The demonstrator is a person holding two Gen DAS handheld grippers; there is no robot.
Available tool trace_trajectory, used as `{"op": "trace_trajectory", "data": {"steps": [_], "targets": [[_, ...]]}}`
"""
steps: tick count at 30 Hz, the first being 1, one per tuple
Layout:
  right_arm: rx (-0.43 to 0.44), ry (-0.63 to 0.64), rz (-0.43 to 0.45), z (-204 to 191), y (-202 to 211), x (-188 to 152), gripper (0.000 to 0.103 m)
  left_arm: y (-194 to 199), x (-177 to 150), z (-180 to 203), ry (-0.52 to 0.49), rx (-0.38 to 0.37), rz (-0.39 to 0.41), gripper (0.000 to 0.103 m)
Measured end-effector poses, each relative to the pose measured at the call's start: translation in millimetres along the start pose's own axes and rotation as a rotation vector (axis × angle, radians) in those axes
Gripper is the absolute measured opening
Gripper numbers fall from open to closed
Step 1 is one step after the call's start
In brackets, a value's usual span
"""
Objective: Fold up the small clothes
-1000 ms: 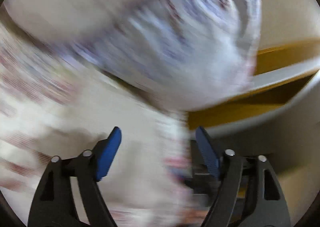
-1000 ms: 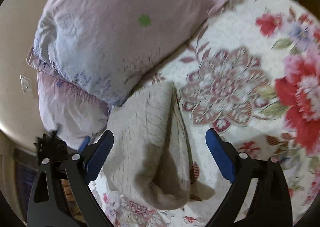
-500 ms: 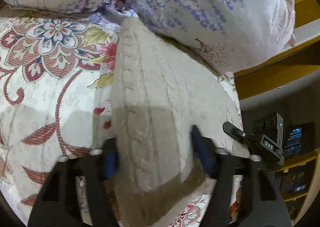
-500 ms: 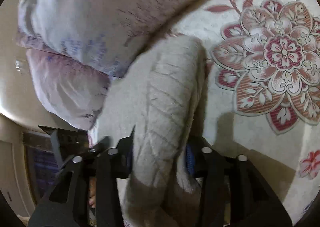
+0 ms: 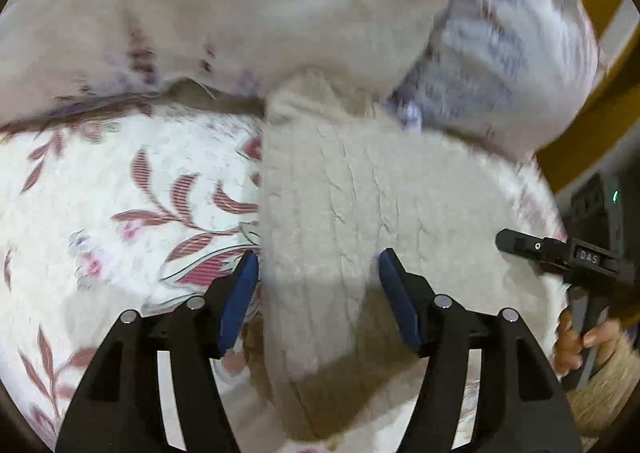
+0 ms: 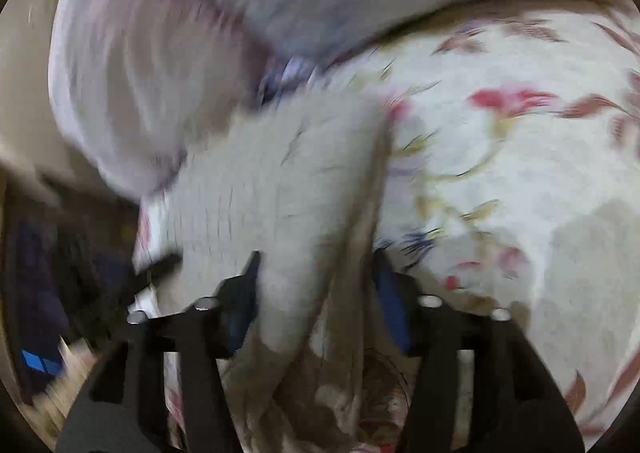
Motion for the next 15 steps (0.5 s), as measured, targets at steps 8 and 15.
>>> {"op": "trace_trajectory", "data": {"steps": [8,15], "targets": [[-0.167,0.01,-0.02,1,-30,13,0.013,62,-30,-27,-0.001,0.059,0.113,0.092],[-0.196,0.036,0.089,-7,5,3,0.026,75,-87,-26,-0.094,0.133,0.08,0.101]]}}
Point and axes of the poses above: each gripper's, at about its wrist camera, not at the fingertips, and y roughly against the way its jaws point, z to its right, x to its top, the point moved 5 cm from there along -y, roughly the way its jaws point, and after that the axes turned 3 degrees about -x, right-handed, at the moved point
